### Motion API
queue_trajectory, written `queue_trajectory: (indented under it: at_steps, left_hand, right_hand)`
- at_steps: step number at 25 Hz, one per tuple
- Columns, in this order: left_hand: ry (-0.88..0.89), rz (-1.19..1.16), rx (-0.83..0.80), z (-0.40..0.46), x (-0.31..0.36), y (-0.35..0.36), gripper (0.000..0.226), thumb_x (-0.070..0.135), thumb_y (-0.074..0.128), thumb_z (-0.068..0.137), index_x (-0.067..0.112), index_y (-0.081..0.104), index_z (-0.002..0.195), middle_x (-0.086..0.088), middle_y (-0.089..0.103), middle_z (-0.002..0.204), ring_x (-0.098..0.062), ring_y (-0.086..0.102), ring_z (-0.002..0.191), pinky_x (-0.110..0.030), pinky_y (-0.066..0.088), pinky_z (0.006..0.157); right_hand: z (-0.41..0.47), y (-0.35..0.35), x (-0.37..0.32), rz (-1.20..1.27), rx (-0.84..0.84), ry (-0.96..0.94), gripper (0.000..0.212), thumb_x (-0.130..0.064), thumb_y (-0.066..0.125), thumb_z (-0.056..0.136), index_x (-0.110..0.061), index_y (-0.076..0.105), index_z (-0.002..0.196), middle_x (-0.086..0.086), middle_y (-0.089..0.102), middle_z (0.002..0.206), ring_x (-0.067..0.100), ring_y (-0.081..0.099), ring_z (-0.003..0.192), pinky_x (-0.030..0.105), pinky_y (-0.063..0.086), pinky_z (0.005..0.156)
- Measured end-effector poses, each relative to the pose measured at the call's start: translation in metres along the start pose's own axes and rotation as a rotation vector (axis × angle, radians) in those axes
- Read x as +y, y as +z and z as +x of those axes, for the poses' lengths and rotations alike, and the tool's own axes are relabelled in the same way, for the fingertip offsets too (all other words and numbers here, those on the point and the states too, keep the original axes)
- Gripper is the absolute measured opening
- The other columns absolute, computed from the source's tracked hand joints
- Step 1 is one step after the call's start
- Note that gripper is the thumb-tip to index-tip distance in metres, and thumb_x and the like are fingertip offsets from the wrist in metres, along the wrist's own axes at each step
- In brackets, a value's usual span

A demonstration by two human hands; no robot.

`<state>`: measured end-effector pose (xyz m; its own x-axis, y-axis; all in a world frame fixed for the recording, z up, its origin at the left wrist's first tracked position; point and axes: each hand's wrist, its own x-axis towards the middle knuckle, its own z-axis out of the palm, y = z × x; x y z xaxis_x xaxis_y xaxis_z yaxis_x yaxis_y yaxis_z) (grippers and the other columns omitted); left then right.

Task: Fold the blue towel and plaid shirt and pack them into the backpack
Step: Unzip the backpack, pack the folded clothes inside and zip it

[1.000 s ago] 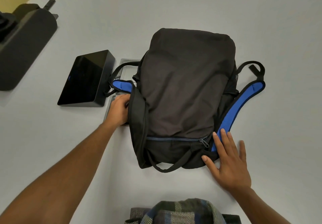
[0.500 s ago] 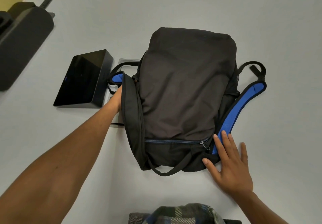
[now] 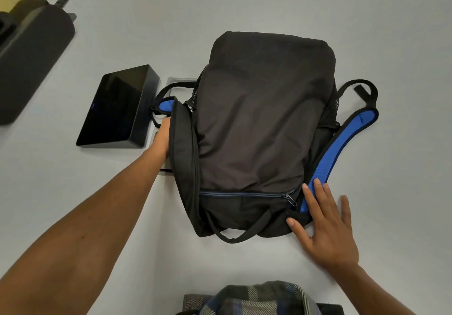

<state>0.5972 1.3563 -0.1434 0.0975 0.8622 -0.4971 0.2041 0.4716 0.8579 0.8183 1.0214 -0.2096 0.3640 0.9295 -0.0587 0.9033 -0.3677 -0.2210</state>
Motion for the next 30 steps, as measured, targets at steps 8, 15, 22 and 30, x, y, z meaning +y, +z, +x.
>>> queue_trajectory:
  at_steps: [8,15,22,30]
  left_hand:
    - [0.354,0.295,0.043,-0.016,-0.050,-0.031,0.009,0.023,0.059,0.088,0.015,0.058,0.085,0.000,0.064,0.081,-0.019,0.056,0.079,-0.034,0.046,0.079]
    - [0.458,0.480,0.061,-0.054,-0.087,-0.057,0.013,0.007,0.060,0.095,0.008,0.059,0.107,-0.010,0.062,0.101,-0.020,0.058,0.091,-0.023,0.048,0.081]
    - [0.622,0.751,0.124,-0.102,-0.130,-0.070,0.025,-0.026,0.057,0.074,-0.006,0.064,0.088,-0.015,0.062,0.083,-0.027,0.059,0.073,-0.029,0.046,0.069]
    - [0.604,0.779,0.080,-0.161,-0.159,-0.059,0.009,-0.010,0.068,0.082,-0.001,0.064,0.083,-0.008,0.060,0.077,-0.017,0.055,0.070,-0.024,0.044,0.068]
  right_hand:
    - [0.000,0.000,0.000,-0.014,-0.025,0.012,0.082,-0.075,0.018,0.092,-0.025,0.014,0.158,-0.002,0.004,0.166,0.019,0.003,0.152,0.052,0.002,0.122]
    - [0.001,0.002,0.000,-0.014,-0.032,0.018,0.082,-0.075,0.019,0.092,-0.026,0.012,0.158,-0.003,0.002,0.166,0.017,0.000,0.152,0.053,0.002,0.122]
    - [0.000,0.001,0.000,-0.001,-0.030,0.018,0.083,-0.075,0.018,0.092,-0.027,0.011,0.158,-0.002,0.002,0.166,0.017,-0.002,0.152,0.051,-0.001,0.122]
    - [-0.001,0.000,-0.001,0.008,-0.031,0.024,0.082,-0.075,0.019,0.091,-0.028,0.010,0.158,-0.004,0.000,0.165,0.015,-0.004,0.152,0.051,-0.001,0.122]
